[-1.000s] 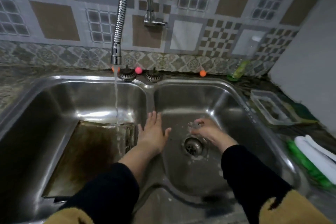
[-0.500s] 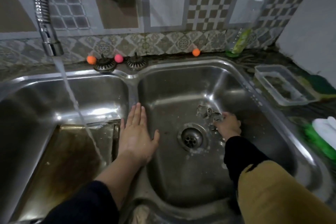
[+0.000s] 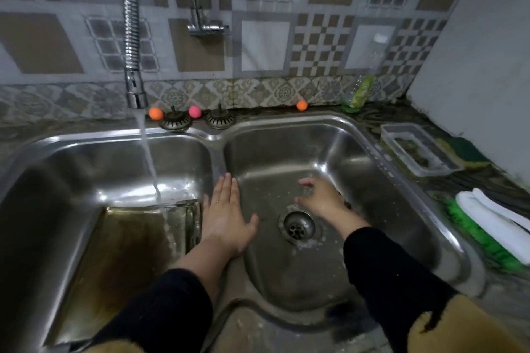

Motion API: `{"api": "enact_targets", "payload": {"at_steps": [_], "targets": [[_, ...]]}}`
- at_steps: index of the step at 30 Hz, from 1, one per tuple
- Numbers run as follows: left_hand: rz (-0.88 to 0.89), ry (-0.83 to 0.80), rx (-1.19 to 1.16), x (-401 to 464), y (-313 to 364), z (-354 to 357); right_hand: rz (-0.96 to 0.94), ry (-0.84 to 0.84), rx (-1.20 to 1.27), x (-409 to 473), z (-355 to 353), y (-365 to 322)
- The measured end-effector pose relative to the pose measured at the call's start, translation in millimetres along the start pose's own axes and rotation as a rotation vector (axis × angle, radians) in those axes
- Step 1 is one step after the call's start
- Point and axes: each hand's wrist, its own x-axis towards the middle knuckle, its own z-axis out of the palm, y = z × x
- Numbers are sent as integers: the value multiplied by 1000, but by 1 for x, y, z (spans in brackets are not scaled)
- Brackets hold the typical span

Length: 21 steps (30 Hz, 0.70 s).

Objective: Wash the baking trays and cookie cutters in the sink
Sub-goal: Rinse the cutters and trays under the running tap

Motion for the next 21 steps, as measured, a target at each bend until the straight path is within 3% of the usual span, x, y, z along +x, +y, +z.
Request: {"api": "enact_targets", "payload": {"at_steps": [5,7,10,16,21], "targets": [[74,50,-52,-26,-31,-7,-290,-65,-24,-58,35,-87],[9,86,-66,-37,-61,-9,-415,-81,-35,-82,59,-116],[-161,15,-17,-52,-116,-11,-543,-180,-36,-108,102,-143],[-564,-128,-183,-82,-199,-20,-253,-637,-226,-119,175,-154],[-618,32,-508,-87,-210,-18,-155,-679,-349,-114,198,-151]]}}
